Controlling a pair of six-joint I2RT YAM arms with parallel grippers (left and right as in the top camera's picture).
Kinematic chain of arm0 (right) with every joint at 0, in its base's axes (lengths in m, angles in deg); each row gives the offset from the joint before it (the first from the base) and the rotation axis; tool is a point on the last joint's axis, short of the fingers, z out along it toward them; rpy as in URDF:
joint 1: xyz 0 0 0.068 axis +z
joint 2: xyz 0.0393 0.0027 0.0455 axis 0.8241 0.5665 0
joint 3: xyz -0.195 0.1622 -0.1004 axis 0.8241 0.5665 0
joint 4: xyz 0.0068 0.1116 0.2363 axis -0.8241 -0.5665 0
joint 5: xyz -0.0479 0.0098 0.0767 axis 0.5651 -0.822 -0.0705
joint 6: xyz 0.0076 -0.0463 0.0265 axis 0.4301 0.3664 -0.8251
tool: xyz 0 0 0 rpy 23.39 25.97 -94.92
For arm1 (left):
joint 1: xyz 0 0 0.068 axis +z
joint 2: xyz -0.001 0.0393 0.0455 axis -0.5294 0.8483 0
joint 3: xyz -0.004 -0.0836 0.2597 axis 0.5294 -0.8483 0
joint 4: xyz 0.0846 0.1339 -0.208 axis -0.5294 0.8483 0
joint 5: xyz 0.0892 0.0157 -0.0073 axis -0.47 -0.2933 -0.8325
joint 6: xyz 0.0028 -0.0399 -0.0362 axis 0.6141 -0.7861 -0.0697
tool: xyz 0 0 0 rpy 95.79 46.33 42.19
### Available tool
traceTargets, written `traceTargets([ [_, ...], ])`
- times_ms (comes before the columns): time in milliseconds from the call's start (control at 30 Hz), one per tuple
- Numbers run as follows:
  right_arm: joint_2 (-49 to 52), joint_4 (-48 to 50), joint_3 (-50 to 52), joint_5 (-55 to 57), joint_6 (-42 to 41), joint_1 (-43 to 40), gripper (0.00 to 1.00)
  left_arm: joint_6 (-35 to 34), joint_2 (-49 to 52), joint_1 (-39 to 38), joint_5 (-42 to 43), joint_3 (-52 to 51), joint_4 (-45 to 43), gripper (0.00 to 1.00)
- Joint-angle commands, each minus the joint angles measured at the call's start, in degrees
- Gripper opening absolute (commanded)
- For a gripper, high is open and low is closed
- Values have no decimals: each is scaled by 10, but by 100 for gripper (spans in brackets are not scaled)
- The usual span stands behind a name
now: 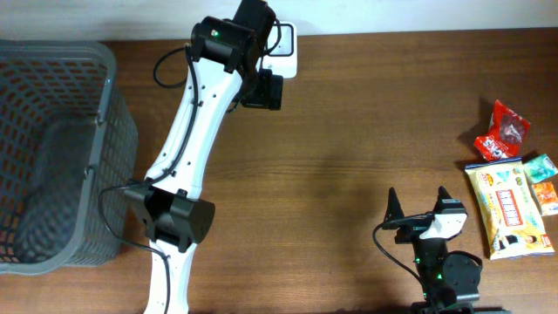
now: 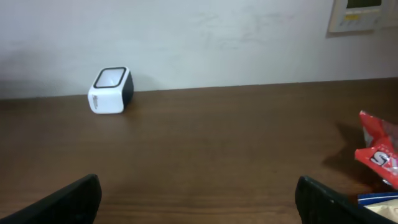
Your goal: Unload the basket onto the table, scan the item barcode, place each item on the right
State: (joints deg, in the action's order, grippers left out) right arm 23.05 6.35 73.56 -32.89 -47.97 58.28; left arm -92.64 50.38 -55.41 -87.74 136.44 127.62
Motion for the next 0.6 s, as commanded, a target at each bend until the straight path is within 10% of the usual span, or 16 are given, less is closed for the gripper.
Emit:
traceTargets([
  [0, -5, -3, 5, 7, 36, 2, 98, -5, 3, 3, -5, 0, -1, 99],
  [567, -5, -3, 5, 0, 54, 2, 99, -6, 3, 2, -5, 0, -1, 99],
])
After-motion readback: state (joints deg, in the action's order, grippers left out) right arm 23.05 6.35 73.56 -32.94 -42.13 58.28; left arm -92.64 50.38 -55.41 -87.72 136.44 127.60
